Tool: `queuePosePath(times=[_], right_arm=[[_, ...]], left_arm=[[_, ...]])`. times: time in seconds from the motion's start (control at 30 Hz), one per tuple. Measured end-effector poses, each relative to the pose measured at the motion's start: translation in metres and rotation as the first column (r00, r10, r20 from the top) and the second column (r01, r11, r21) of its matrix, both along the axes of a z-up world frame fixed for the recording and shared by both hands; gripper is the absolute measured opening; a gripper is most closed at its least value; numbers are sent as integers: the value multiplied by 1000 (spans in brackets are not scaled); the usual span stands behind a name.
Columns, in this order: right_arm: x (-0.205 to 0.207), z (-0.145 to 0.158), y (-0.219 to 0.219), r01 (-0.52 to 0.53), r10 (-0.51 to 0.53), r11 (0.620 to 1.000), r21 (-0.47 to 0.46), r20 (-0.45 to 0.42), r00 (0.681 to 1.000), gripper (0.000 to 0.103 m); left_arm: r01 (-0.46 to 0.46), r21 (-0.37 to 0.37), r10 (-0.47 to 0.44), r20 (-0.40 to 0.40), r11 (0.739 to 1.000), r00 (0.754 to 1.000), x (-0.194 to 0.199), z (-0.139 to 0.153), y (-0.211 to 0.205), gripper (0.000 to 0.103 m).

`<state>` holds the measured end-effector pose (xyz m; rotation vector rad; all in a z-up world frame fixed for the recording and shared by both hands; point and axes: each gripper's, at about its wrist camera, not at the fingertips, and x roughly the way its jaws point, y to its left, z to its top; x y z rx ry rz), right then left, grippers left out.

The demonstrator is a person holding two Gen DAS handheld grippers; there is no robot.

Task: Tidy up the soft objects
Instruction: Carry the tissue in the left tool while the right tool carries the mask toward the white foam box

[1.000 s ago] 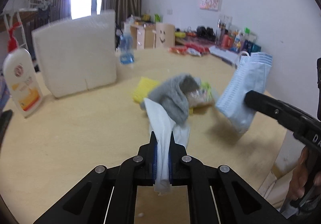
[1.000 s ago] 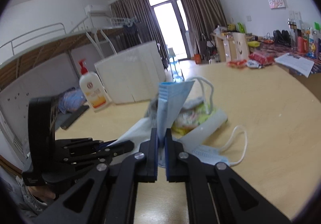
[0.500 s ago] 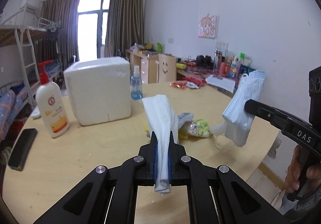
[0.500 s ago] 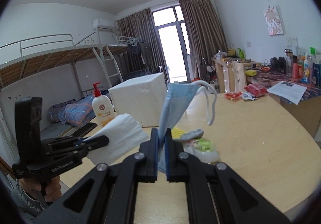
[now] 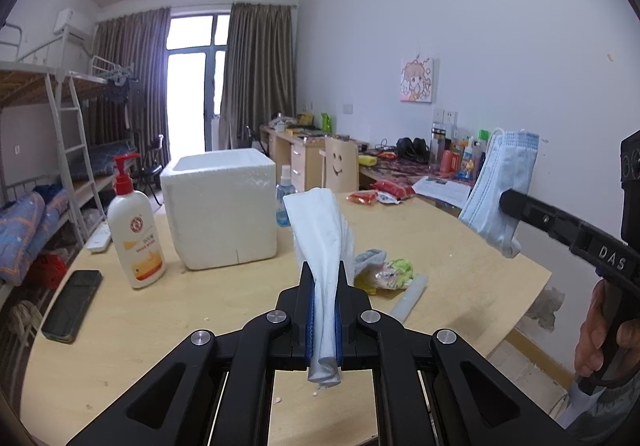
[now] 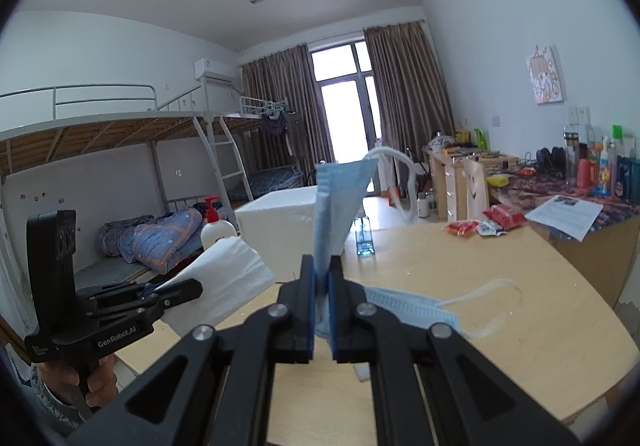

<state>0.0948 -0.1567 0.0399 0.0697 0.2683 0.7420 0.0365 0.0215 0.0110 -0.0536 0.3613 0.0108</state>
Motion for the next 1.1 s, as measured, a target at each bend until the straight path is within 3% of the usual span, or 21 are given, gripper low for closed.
queuePosePath(times=[0.4,1.1], right_arm=[[-8,-8,10,-28,28,999,-26,-2,1000,8],[-13,-8,60,-191,192,980,-52,14,981,8]], left_arm=[[-18,29,17,41,999,999,-21,9,1,8],[-176,51,172,71,983,983,-54,14,40,8]])
